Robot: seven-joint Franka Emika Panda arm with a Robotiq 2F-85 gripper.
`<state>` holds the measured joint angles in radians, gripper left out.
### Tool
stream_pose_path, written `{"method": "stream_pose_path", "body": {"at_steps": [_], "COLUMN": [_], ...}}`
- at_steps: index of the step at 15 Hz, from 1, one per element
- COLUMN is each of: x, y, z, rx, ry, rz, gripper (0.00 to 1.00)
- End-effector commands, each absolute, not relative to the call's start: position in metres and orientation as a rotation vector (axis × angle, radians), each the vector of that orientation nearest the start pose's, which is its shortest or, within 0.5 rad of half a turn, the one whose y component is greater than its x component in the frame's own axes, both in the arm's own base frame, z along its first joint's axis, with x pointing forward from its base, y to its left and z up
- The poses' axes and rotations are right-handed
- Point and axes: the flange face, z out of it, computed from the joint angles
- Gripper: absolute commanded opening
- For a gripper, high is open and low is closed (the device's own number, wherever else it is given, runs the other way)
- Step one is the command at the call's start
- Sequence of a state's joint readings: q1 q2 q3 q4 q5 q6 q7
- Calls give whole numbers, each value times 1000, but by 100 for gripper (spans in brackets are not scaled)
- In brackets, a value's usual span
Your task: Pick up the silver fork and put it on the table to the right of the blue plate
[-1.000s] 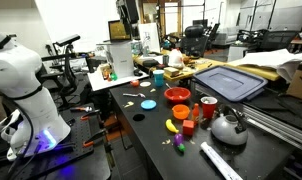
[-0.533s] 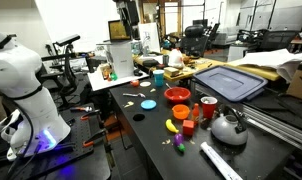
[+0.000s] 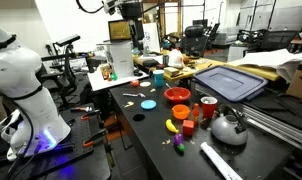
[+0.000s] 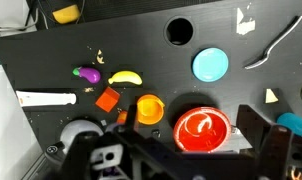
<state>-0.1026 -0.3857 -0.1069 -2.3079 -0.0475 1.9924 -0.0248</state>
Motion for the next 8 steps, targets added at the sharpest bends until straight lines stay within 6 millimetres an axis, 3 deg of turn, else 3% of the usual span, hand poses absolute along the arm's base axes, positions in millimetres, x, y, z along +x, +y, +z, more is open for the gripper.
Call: {"method": "stream_pose_path", "body": {"at_steps": [1, 8], "x": [451, 487], "y": [-73, -29], "z": [469, 414], "rx": [-3144, -3143], "ry": [314, 251], "rz": [-134, -113], "gripper": [100, 100]}}
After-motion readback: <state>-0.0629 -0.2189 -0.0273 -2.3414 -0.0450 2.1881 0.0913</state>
